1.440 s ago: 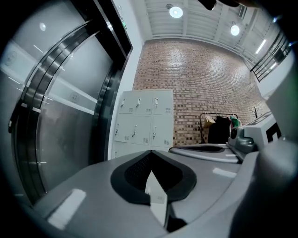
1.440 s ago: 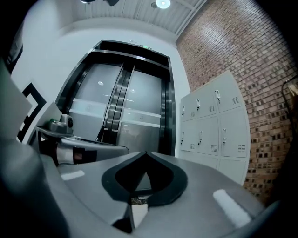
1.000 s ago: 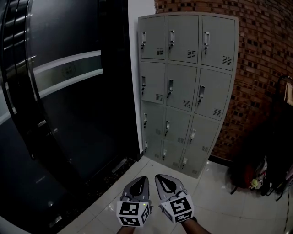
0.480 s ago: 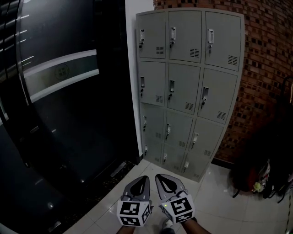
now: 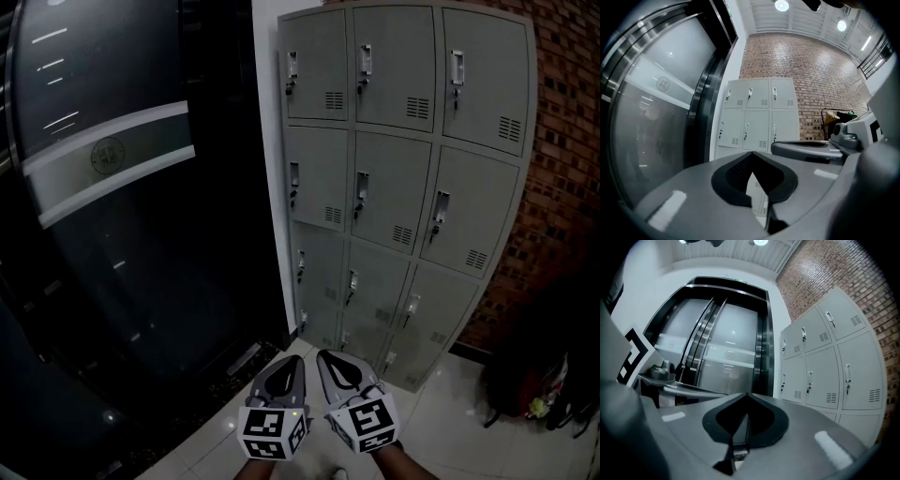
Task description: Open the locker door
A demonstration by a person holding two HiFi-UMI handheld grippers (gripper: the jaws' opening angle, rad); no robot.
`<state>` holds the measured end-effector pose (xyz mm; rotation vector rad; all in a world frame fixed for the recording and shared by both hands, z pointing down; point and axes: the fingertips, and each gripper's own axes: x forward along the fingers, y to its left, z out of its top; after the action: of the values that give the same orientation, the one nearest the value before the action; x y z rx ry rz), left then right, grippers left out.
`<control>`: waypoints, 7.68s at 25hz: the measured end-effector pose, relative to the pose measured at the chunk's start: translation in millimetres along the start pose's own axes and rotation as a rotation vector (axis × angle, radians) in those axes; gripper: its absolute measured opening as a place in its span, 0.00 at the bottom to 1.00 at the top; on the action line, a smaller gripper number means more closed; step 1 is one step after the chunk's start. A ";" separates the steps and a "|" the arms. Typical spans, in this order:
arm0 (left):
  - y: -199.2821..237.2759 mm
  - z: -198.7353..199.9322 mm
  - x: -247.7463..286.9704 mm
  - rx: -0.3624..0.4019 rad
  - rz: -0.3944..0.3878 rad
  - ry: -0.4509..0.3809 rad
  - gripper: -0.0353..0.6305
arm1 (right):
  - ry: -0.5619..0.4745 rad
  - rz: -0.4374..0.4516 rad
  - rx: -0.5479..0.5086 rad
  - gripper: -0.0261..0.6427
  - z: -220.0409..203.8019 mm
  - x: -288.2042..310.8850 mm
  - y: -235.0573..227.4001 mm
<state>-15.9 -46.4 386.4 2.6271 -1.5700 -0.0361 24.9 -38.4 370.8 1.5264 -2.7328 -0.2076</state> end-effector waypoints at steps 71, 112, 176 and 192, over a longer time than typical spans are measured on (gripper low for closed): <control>253.1 90.3 399.5 -0.010 -0.018 -0.047 0.06 | -0.087 -0.033 -0.009 0.10 23.3 492.7 -277.0; 324.8 115.5 492.2 -0.003 0.073 -0.039 0.06 | -0.059 -0.178 0.117 0.19 2.9 650.2 -370.8; 330.9 102.3 421.3 -0.026 0.076 -0.040 0.06 | -0.021 -0.089 0.064 0.11 11.0 577.6 -292.9; 295.5 106.6 413.7 -0.055 0.005 -0.084 0.06 | -0.040 -0.076 0.013 0.10 18.8 502.5 -257.7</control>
<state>-85.7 -555.8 313.0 2.6116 -1.5772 -0.1886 -22.6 -595.8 291.6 1.6488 -2.7137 -0.2241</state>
